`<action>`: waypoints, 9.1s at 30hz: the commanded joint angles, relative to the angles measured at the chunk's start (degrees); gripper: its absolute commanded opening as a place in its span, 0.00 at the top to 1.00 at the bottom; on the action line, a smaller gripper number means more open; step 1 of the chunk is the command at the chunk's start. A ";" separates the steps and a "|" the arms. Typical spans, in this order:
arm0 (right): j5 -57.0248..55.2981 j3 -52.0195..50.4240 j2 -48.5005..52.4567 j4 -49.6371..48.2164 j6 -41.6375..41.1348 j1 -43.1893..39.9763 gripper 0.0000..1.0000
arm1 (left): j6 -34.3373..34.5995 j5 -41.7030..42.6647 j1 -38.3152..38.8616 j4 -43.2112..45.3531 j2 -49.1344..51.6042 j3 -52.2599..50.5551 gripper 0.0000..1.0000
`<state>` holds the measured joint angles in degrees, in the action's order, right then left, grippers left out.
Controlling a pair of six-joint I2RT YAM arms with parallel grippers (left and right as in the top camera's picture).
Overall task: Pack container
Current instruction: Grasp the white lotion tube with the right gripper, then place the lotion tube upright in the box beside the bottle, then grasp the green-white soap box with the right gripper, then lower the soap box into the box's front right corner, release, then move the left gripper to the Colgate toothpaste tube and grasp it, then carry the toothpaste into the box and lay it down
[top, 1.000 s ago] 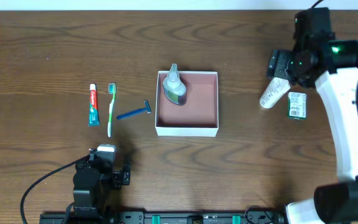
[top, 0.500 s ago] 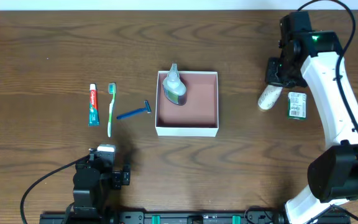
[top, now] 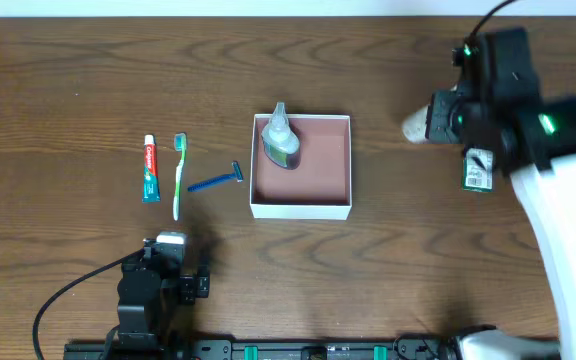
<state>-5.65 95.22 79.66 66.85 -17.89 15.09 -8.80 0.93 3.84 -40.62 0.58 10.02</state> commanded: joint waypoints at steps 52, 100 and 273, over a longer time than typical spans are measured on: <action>-3.10 1.31 4.02 1.07 -8.57 1.07 0.05 | 0.52 0.11 -0.28 -0.20 -0.37 -0.92 0.02; 3.13 -20.22 35.74 -19.26 6.82 -27.45 0.52 | 0.52 0.11 -0.28 -0.20 -0.37 -0.92 0.02; 5.20 -20.35 -5.51 -4.02 -13.35 -26.80 0.01 | -1.44 2.08 -16.65 14.36 109.31 57.07 0.77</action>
<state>-0.43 74.81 74.00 62.81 -31.09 -11.40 -10.48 0.91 -12.71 -25.52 110.15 66.41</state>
